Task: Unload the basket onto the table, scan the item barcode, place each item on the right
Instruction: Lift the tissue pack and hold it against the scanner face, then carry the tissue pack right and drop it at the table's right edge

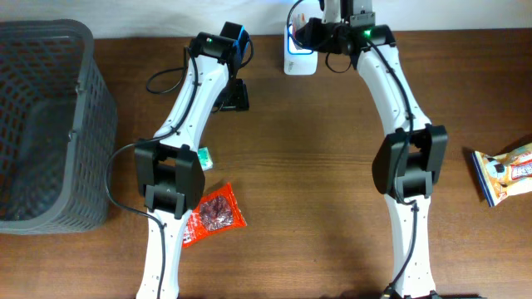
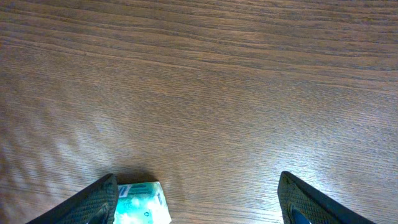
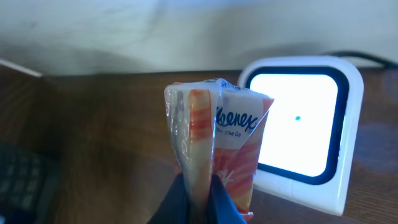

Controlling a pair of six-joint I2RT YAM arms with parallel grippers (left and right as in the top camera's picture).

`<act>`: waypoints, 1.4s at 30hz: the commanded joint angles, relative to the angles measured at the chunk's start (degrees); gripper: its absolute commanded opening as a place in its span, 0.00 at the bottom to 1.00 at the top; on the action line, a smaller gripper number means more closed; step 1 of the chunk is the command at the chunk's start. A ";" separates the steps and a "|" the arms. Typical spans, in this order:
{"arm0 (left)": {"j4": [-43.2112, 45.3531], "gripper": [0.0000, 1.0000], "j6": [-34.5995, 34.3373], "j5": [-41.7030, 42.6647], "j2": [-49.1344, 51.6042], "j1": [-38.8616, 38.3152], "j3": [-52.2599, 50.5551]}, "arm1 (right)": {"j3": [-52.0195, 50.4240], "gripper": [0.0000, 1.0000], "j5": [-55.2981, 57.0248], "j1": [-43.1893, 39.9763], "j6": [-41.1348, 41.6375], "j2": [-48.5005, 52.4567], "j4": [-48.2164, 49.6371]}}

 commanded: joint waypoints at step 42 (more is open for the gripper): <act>1.79 0.85 -0.33 -0.57 -1.42 0.09 -6.27 | -0.44 0.04 29.22 -36.65 3.74 -11.30 -54.51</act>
